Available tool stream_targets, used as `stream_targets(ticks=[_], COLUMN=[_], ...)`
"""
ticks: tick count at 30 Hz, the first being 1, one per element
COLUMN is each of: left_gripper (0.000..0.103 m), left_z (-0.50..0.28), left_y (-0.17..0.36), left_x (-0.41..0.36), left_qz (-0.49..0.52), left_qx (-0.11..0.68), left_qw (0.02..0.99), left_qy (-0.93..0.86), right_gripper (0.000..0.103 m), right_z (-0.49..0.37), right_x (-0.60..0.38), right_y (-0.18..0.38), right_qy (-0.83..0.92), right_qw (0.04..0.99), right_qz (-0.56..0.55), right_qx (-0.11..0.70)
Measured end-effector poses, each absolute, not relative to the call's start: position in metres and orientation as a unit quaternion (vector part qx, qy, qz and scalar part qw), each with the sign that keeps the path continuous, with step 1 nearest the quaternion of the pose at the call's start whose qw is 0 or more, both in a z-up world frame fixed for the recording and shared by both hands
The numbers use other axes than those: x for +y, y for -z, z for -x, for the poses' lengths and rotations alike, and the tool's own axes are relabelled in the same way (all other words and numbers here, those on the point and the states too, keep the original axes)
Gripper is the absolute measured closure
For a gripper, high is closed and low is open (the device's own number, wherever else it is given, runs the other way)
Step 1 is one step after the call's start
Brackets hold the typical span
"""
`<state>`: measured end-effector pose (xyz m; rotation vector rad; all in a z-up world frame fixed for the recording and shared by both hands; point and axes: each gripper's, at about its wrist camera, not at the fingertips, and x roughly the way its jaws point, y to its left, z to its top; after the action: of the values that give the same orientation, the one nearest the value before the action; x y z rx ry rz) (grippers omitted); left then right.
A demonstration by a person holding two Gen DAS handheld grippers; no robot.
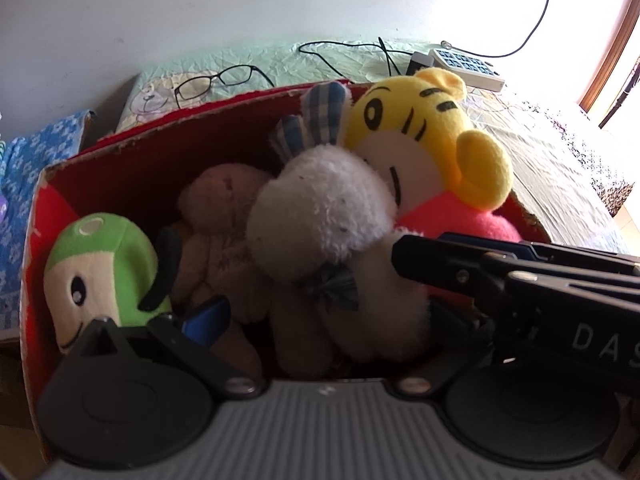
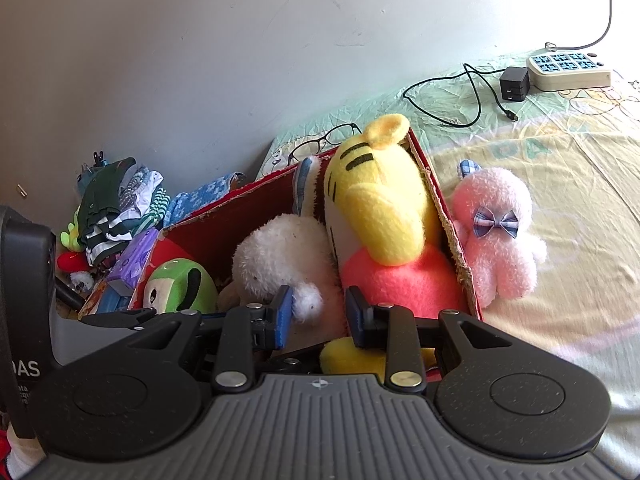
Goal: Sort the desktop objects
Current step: 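Press the white bunny down into the box with the right tool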
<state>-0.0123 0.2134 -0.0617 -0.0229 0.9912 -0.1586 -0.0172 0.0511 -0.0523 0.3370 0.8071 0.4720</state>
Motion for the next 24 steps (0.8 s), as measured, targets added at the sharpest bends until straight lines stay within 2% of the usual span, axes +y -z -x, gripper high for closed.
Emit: stream_targets(ticks=[24], left_gripper=[0.0], left_z=[0.0168], left_y=[0.0637], left_x=[0.2146], left_qz=[0.017], left_qx=[0.457], left_qw=[0.886], left_qy=[0.081], right_gripper=[0.072], right_z=[0.0184], right_x=[0.051], right_y=[0.0551], right_qy=[-0.243], right_qw=[0.881], right_qz=[-0.16], right_qx=[0.373])
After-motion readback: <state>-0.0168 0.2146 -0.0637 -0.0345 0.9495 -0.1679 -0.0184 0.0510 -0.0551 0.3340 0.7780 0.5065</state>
